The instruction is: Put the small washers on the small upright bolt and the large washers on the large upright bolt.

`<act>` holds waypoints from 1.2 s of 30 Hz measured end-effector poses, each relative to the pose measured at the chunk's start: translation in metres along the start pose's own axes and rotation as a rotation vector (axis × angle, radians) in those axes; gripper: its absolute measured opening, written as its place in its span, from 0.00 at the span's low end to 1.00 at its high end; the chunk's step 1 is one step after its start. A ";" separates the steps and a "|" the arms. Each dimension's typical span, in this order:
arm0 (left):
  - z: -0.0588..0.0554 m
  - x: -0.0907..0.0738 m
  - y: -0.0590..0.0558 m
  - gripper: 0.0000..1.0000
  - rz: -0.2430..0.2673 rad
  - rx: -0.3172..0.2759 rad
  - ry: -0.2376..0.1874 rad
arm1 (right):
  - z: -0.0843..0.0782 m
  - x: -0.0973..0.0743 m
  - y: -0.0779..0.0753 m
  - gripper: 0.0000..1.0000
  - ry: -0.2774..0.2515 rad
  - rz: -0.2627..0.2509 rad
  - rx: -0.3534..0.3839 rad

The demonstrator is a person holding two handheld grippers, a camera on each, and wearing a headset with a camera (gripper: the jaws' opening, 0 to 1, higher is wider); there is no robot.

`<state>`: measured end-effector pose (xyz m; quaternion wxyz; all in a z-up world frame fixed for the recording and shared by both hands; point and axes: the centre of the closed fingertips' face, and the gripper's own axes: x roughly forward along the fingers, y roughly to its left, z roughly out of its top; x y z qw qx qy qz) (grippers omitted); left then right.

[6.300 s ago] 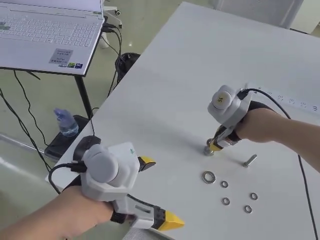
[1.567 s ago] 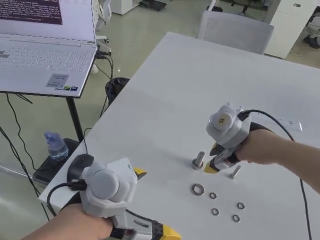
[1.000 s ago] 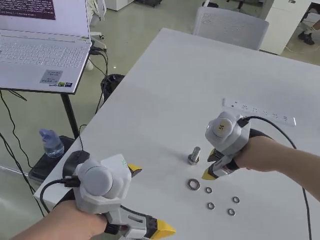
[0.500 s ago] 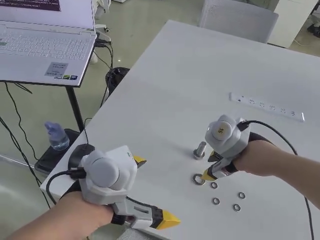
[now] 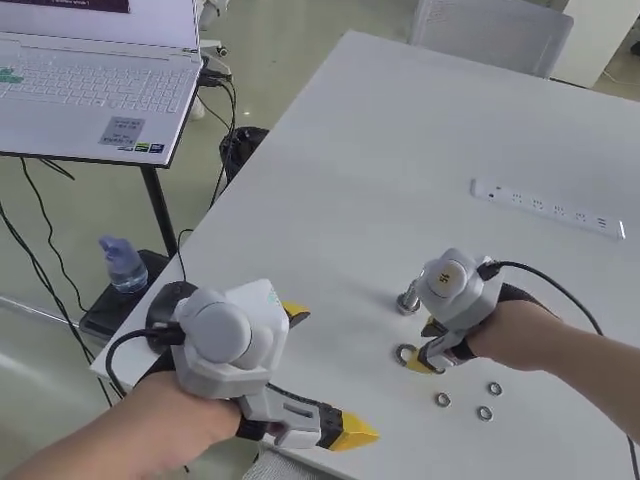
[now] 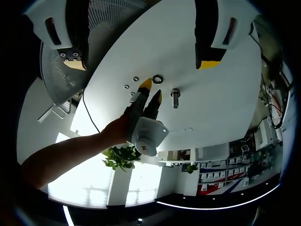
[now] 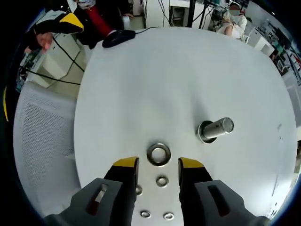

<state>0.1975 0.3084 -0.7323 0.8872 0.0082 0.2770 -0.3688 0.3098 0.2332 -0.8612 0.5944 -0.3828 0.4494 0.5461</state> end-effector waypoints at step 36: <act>-0.009 -0.002 0.003 0.89 -0.006 0.000 0.023 | -0.002 0.018 0.000 0.33 0.042 -0.032 -0.031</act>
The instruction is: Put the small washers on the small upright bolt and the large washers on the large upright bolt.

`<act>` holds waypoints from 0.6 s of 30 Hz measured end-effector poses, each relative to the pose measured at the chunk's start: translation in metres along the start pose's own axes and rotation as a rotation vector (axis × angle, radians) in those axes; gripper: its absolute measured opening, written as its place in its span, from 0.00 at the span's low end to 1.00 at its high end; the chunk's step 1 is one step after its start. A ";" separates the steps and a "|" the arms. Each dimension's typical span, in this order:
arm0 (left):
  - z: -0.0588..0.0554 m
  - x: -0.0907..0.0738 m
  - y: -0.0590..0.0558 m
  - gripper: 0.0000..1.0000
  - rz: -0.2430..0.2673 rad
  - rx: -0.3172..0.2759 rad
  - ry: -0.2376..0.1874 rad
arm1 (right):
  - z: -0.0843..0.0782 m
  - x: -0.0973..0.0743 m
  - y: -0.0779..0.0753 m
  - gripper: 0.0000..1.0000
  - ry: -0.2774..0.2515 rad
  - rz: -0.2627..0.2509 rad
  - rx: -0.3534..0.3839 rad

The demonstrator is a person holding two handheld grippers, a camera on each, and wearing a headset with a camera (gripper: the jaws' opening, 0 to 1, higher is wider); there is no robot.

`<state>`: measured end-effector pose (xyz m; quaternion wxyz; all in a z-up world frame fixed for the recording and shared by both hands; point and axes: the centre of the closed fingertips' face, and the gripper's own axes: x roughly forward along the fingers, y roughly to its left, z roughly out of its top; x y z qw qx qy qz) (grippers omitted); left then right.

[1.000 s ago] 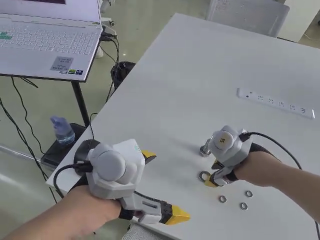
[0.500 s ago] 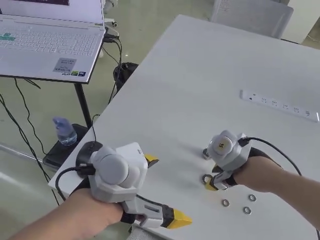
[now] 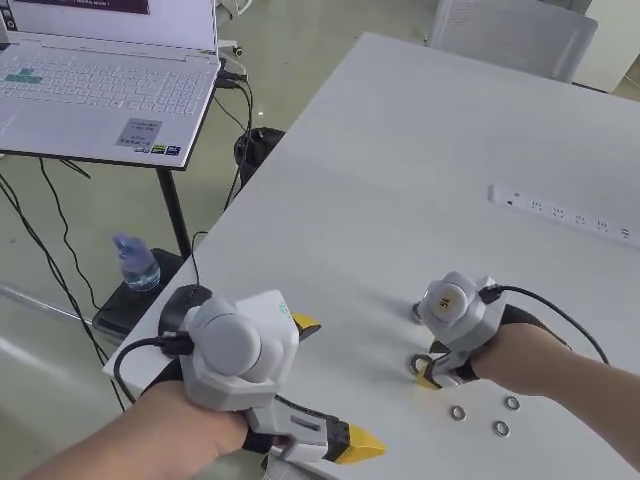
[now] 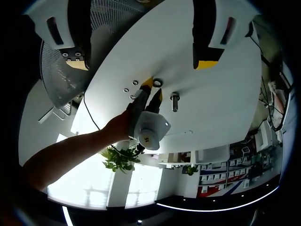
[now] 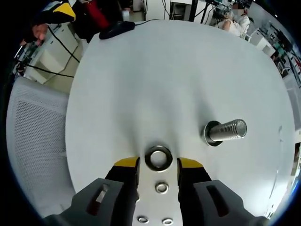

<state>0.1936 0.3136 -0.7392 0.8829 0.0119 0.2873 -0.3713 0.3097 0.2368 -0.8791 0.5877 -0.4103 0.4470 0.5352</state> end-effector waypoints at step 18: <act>-0.001 0.000 -0.002 0.88 0.002 -0.002 0.005 | 0.002 0.000 0.001 0.28 0.041 0.001 -0.006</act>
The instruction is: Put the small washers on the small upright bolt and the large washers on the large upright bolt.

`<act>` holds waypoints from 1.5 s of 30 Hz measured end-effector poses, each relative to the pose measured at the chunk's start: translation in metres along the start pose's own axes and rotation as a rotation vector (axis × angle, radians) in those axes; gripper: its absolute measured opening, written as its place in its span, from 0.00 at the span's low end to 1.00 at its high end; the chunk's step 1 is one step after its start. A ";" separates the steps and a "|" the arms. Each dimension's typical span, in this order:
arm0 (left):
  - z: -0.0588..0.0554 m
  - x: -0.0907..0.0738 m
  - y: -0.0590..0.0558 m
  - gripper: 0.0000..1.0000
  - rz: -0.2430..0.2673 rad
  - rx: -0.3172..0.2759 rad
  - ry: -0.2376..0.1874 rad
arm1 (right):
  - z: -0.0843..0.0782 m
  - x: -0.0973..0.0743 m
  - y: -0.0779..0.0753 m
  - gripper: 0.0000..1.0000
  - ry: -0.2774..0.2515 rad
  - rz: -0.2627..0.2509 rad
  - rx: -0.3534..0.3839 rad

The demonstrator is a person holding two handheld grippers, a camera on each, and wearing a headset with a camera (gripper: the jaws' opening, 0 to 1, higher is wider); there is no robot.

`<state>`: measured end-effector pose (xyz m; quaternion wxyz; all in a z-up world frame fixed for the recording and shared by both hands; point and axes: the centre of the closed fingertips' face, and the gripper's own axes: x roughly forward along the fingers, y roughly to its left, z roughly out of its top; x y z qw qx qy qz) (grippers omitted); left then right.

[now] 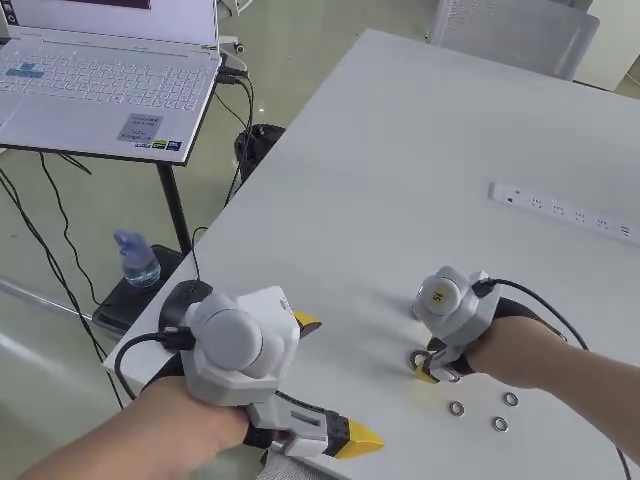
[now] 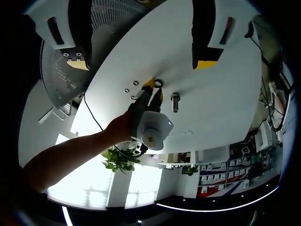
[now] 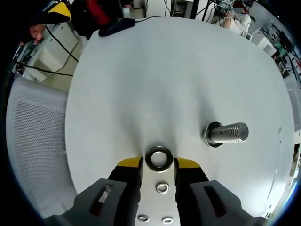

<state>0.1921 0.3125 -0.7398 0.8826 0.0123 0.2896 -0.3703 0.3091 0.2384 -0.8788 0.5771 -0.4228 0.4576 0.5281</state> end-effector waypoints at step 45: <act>-0.007 -0.001 -0.003 0.83 0.000 -0.007 0.016 | -0.003 -0.004 -0.002 0.21 0.073 0.025 -0.032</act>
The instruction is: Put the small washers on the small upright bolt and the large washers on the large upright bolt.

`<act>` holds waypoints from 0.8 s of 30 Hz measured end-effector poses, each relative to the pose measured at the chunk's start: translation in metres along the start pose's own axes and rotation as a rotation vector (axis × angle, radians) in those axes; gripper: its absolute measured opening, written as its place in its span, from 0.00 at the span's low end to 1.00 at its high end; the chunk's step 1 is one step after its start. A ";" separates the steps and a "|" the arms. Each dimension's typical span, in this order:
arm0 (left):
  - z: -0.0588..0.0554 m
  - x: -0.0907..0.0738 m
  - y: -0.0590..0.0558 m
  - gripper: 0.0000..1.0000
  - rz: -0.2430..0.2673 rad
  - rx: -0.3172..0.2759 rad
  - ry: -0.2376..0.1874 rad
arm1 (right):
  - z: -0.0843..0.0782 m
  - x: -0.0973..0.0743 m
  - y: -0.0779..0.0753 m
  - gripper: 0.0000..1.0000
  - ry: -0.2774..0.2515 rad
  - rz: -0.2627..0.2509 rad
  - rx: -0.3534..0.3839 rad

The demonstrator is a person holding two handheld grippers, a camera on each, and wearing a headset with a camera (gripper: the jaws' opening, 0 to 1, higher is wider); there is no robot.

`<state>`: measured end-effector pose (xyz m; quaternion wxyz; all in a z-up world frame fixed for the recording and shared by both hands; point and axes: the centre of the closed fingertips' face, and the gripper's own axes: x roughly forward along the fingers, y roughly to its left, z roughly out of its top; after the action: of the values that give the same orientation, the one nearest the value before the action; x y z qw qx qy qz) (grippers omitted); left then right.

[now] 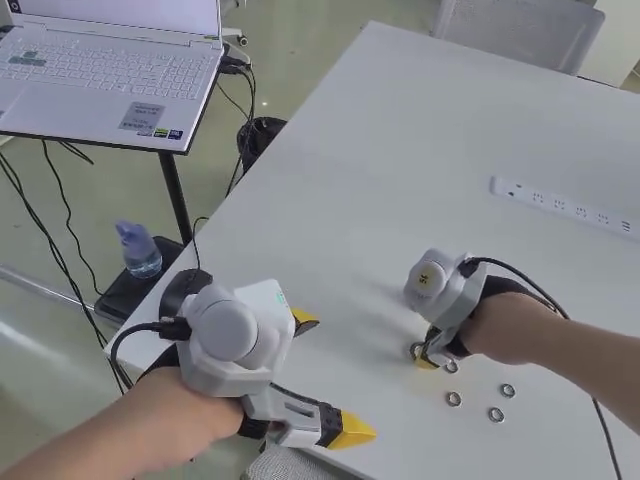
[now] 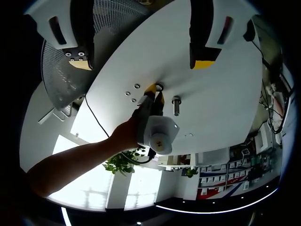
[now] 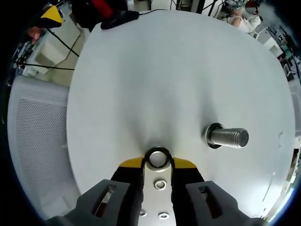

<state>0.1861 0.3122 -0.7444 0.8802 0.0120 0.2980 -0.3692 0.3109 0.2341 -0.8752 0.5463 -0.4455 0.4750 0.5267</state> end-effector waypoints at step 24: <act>0.002 0.003 0.003 0.88 0.009 0.003 -0.004 | -0.013 -0.030 -0.009 0.21 -0.035 -0.001 0.054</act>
<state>0.1912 0.3122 -0.7445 0.8823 0.0140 0.2958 -0.3659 0.3190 0.2163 -0.8475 0.5667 -0.4216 0.4794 0.5209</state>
